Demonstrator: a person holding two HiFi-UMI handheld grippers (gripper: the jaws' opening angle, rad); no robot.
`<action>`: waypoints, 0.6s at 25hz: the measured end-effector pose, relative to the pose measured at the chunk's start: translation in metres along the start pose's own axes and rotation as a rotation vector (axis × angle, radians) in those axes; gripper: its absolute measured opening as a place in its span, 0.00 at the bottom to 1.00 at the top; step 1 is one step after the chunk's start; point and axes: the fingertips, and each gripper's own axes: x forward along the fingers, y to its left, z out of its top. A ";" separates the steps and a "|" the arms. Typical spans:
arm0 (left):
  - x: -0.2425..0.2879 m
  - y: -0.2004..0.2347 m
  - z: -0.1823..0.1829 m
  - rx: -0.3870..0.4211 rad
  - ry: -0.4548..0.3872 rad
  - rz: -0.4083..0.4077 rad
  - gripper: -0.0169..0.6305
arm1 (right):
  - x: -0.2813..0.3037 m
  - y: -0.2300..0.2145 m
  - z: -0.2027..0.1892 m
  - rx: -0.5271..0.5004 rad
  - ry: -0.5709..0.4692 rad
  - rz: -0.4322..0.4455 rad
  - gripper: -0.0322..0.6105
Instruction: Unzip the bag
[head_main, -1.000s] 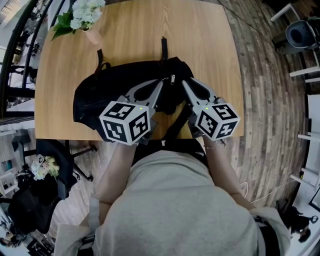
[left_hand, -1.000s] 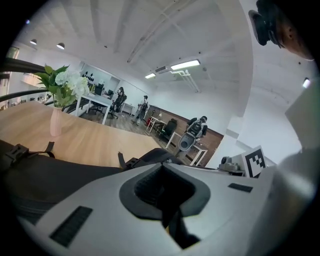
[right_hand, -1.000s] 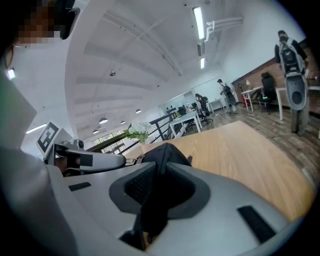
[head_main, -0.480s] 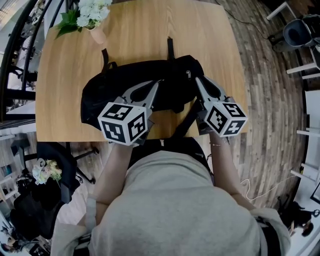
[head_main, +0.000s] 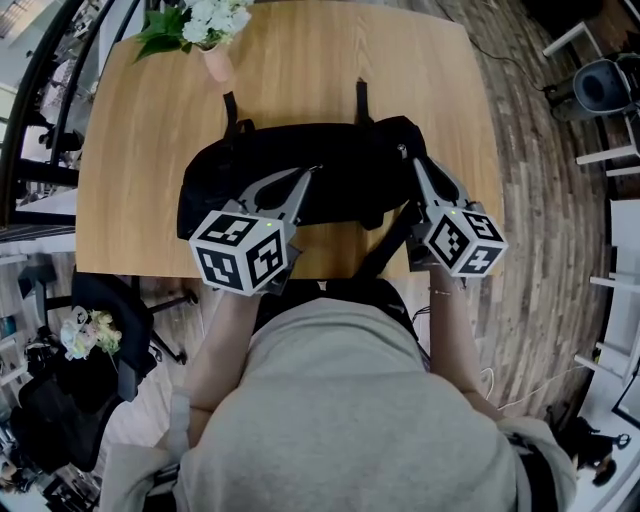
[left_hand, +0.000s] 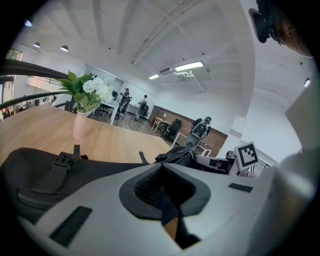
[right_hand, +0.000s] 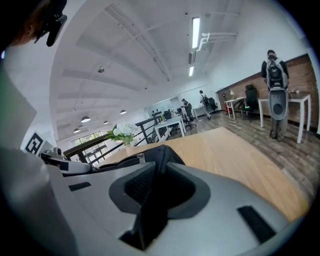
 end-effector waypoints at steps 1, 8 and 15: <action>-0.003 0.003 0.001 -0.001 -0.004 0.006 0.06 | 0.001 0.000 0.001 0.000 -0.003 -0.004 0.17; -0.024 0.020 0.007 -0.010 -0.035 0.051 0.06 | 0.000 0.001 0.011 -0.003 -0.041 -0.052 0.17; -0.030 0.027 0.010 -0.016 -0.047 0.067 0.06 | 0.001 0.003 0.011 0.004 -0.026 -0.021 0.18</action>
